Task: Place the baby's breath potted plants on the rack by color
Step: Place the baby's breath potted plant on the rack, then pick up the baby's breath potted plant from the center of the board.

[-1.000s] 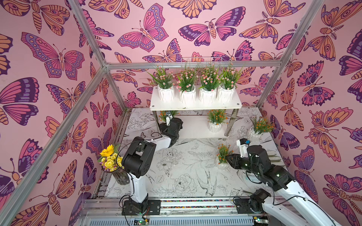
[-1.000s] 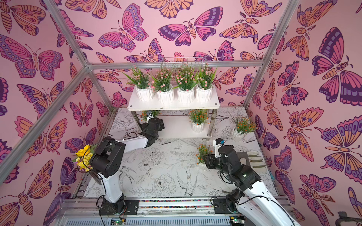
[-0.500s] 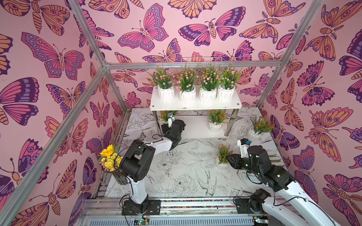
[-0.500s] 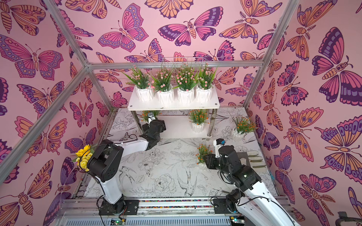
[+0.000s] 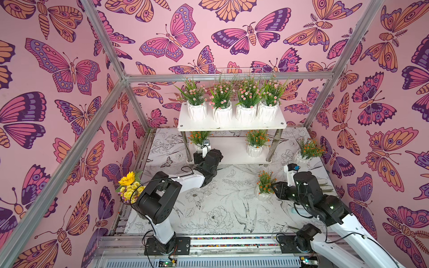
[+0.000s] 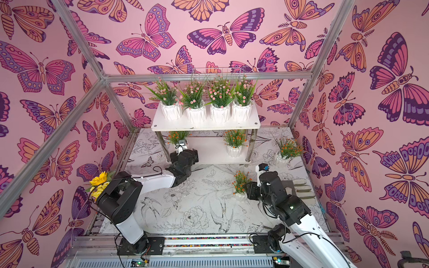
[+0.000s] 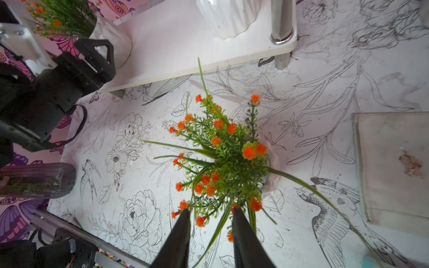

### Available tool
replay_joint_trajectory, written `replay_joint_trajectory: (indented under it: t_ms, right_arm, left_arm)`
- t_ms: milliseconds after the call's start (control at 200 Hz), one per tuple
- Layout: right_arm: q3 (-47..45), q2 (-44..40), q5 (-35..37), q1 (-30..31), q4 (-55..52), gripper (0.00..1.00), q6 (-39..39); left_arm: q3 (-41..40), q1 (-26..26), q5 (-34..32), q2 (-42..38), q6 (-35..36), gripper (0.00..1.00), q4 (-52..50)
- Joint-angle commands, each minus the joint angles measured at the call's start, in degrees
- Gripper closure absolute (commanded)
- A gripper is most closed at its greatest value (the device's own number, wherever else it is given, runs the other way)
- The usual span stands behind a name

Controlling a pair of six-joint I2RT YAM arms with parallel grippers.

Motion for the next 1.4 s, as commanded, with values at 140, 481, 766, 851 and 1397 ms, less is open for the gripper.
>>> replay_joint_trajectory:
  t_ms: [140,481,766,851,1397]
  right_arm:
    - [4.58,-3.39,4.02,-5.7,-7.67,0.67,-0.89]
    - [5.79,-5.6,0.94,-14.53,-11.65,0.67,-2.22]
    - [-3.56,-4.26,-3.34,-15.13,-4.72,0.71,0.58]
    - [-6.13,-3.32,-4.06,-15.09,-2.76,0.74,1.37]
    - [-12.74,5.38,-9.58,-15.1,10.56,0.77,0.88]
  left_arm:
    - [-5.54,-4.76,-2.13,-6.49,2.59,0.0,1.59]
    - [-11.47,-8.64,5.46,-16.24,4.66,0.0,0.17]
    - [-13.59,-9.82,13.56,-23.23,7.17,0.0,-5.12]
    - [-13.9,-9.82,15.09,-25.15,6.8,0.0,-7.7]
    - [-14.45,-9.82,17.23,-28.26,5.42,0.0,-11.9]
